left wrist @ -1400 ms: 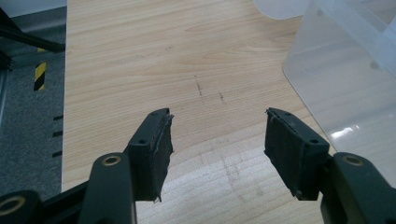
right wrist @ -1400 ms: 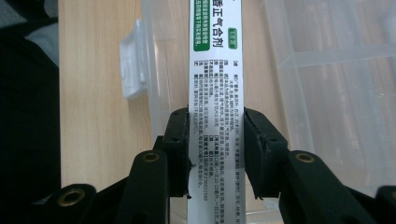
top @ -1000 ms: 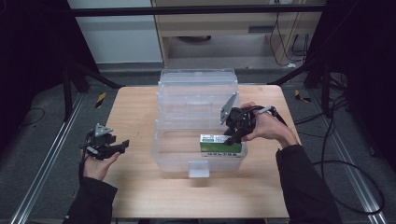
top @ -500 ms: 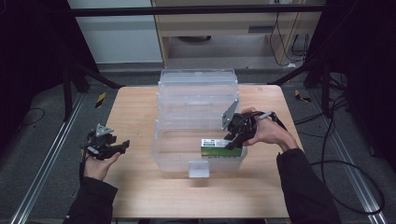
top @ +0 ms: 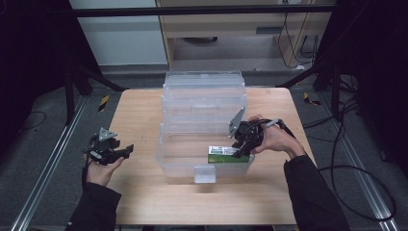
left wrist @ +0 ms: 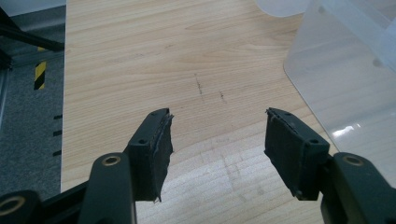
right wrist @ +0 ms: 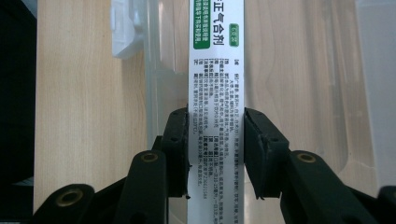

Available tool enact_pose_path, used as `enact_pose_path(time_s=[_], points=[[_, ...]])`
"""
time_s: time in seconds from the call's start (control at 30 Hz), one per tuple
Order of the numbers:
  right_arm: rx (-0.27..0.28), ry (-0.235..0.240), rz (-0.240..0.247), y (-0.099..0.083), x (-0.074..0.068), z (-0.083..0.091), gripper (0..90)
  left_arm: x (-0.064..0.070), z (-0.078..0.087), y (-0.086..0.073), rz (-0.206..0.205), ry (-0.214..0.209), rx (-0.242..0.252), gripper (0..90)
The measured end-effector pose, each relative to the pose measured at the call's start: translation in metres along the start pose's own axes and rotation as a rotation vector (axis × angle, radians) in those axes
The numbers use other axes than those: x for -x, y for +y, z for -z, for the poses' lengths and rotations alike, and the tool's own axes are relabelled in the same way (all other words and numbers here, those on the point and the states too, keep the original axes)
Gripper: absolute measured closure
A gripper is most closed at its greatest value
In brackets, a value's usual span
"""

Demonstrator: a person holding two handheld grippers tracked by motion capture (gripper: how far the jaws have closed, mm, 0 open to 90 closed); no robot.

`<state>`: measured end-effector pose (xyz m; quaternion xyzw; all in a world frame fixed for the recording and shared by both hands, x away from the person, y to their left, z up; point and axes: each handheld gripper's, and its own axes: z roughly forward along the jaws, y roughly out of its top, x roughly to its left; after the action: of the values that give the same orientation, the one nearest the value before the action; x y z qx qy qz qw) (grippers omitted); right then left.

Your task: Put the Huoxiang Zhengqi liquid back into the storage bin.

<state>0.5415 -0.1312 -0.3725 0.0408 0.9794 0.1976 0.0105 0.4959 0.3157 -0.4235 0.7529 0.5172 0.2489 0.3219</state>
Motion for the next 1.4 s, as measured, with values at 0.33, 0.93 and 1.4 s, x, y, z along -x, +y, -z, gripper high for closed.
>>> enact_pose_path(time_s=[0.33, 0.93, 1.4], points=[[-0.025, 0.007, 0.002, -0.001, 0.0, -0.011, 63.5, 0.0, -0.001, 0.0, 0.001, 0.001, -0.002, 40.4], [0.084, -0.029, -0.068, -0.002, 0.001, 0.006, 58.7, 0.001, -0.001, 0.0, 0.0, 0.0, -0.004, 40.4], [0.201, -0.105, -0.132, 0.004, -0.026, 0.046, 51.3, 0.003, -0.001, 0.001, -0.009, 0.0, -0.006, 40.3]])
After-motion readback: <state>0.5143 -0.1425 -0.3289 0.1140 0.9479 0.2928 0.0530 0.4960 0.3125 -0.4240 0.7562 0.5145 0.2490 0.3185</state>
